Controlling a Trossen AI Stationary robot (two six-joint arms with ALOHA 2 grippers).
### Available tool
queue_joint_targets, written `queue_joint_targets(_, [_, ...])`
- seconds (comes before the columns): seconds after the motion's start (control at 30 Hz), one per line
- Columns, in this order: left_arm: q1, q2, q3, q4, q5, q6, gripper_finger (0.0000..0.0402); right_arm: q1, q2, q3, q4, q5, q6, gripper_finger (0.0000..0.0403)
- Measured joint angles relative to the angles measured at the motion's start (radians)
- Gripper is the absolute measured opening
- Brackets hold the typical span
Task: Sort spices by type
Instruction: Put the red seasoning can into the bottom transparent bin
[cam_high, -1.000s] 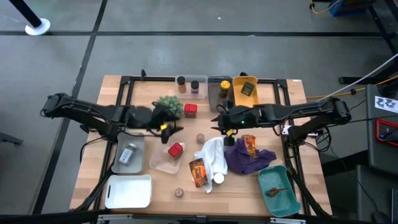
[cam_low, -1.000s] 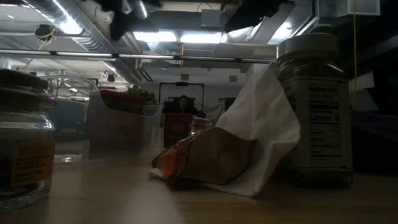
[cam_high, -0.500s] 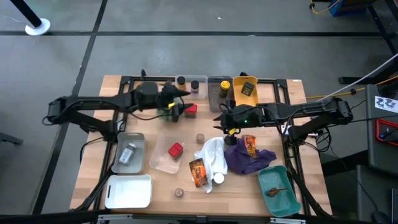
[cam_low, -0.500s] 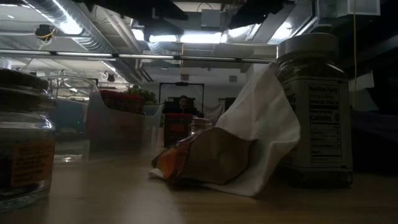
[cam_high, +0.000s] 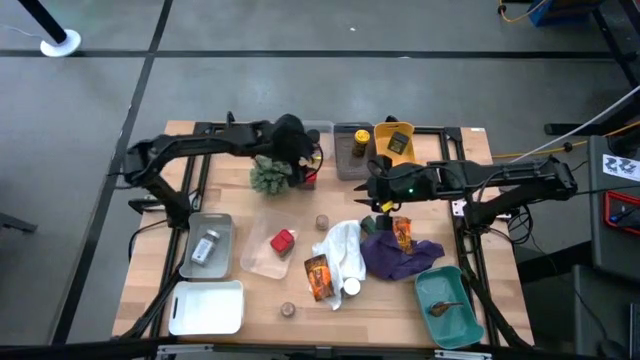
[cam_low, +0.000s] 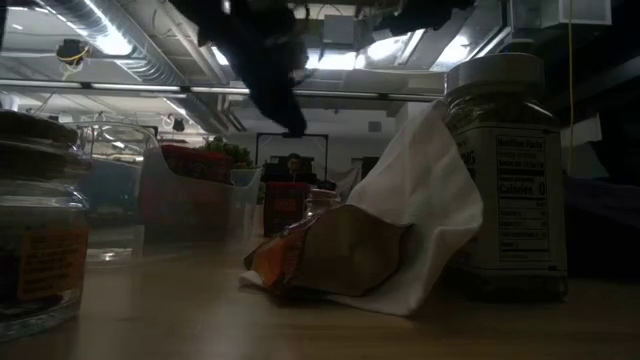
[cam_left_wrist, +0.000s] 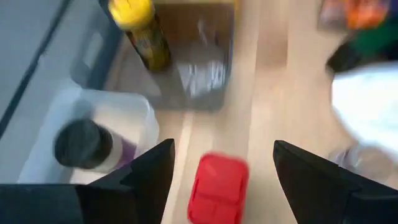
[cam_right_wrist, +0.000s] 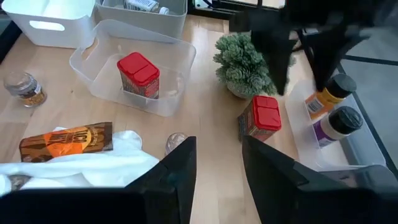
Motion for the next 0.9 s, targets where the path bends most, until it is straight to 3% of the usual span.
queue_joint_targets(0.4, [0.017,0.145,0.051,-0.131,-0.001,0.174,0.0255,0.000,-0.007,0.000,-0.100,0.000,0.004,0.0131])
queue_joint_targets(0.9, [0.018,0.165,0.017,-0.148,-0.002,0.174,0.0255,0.000,-0.007,0.000,-0.110,-0.001,0.003,0.0131])
